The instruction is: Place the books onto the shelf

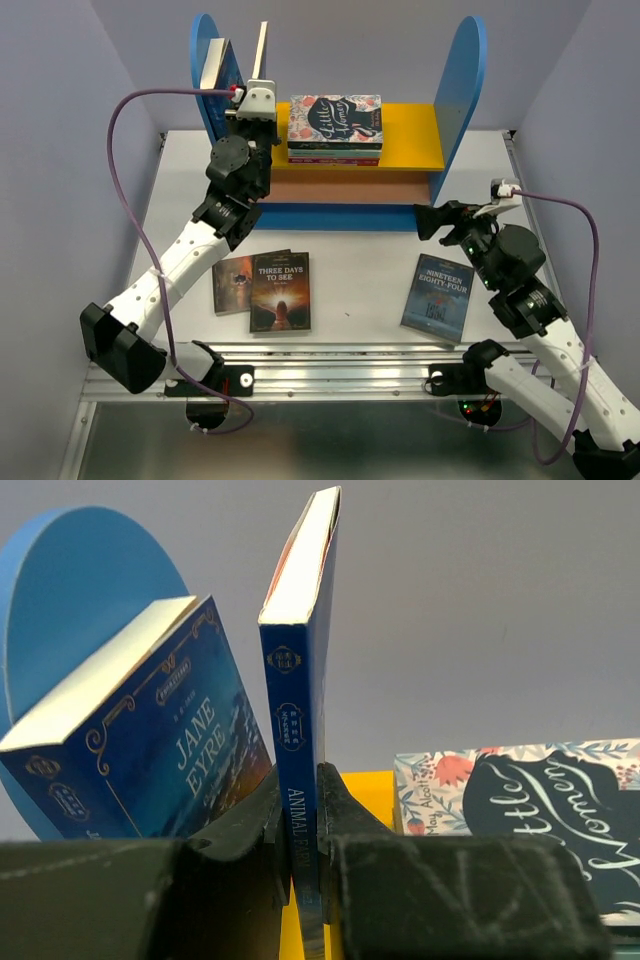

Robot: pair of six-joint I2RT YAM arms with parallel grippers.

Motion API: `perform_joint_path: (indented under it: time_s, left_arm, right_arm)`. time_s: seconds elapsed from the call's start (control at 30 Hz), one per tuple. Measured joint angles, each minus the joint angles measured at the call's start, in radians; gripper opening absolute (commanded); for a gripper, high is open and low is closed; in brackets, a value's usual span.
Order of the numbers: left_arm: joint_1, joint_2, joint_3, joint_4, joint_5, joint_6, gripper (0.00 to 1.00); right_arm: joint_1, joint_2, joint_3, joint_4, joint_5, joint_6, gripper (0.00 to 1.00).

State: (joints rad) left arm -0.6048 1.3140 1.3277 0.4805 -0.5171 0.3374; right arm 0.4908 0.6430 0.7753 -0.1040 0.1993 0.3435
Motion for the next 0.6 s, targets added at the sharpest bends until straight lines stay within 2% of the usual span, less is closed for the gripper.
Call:
perform_joint_path:
  time_s: [0.2,0.6]
  left_arm:
    - [0.019,0.0,-0.075,0.032,-0.01,-0.002,0.0]
    - [0.056,0.029,-0.092,0.085,-0.037,0.0,0.0]
  right_arm:
    - [0.0,0.013,0.0,-0.001,-0.013,0.0,1.0]
    - [0.0,0.013,0.0,-0.001,-0.026,0.0,1.0]
